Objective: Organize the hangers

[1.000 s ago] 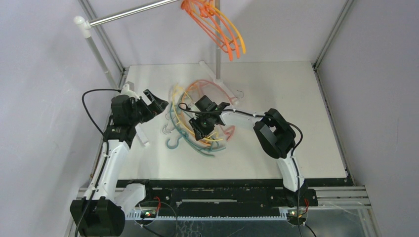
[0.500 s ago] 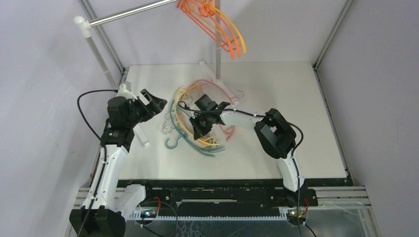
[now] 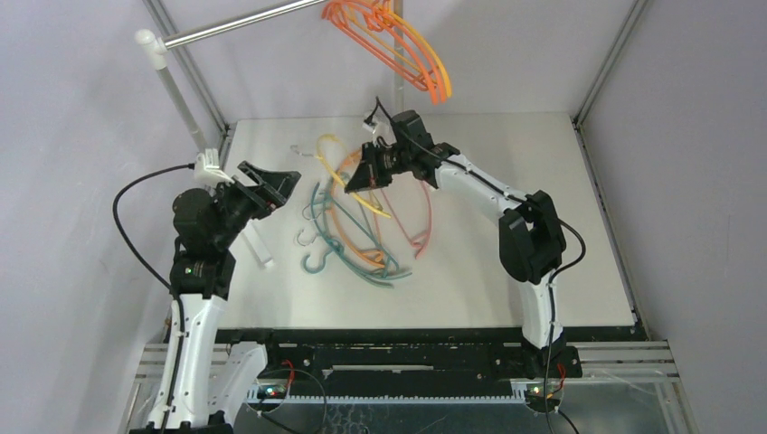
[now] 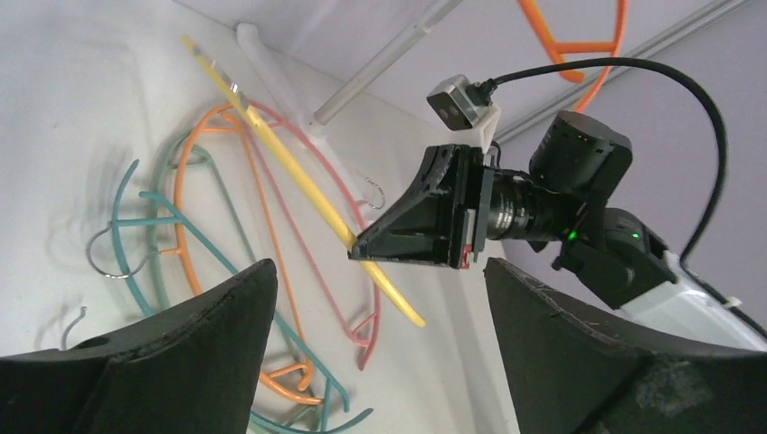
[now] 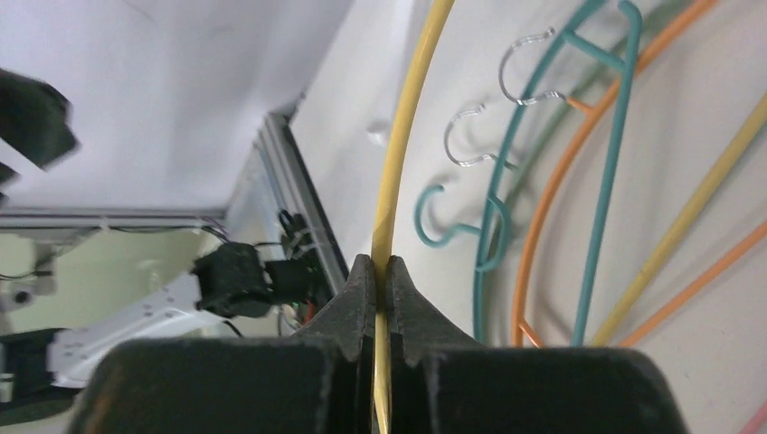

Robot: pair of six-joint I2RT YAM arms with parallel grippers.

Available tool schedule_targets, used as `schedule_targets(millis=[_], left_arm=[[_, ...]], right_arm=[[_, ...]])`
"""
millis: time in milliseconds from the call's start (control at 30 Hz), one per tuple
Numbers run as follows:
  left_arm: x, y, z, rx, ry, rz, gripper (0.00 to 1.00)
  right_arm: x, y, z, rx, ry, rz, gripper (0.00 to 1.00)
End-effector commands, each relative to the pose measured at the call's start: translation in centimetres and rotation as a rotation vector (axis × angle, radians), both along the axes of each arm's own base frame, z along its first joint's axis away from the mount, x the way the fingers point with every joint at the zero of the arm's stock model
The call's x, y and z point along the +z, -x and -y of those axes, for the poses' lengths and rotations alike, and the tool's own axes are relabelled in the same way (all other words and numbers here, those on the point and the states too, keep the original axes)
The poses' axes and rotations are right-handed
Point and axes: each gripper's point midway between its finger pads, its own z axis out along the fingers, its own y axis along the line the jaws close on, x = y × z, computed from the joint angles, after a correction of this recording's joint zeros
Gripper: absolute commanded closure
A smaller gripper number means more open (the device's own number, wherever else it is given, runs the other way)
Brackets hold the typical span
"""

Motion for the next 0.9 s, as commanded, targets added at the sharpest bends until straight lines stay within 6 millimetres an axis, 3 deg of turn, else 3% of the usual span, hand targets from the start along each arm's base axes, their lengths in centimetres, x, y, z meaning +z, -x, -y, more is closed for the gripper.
schedule_targets(millis=[0,100,200,467,867], left_arm=[[1.5,0.8,0.3,0.012,0.065,0.023,0.11],[-1.1,0.5,1.0,0.021,0.114,-0.046,0.11],[-2.0,-0.1,2.1,0.025,0.154,-0.061,0.12],[-2.9,-2.8,3.9,0.077,0.187,-0.140,0.13],[-2.7,-6.2,3.5,0.198,0.199,-0.148,0.14]], right_arm=[[6.8,0.0,-2.1,0.042,-0.221,-0.006,1.00],[7.7,0.3,-2.4,0.062,-0.256,-0.011,1.00],[7.8,0.7,-2.5,0.075,-0.259,-0.010,1.00],[10.0,2.4,-2.3,0.107,-0.290,0.024,1.00],[13.4,5.4,-0.4,0.132,-0.313,0.071,1.00]])
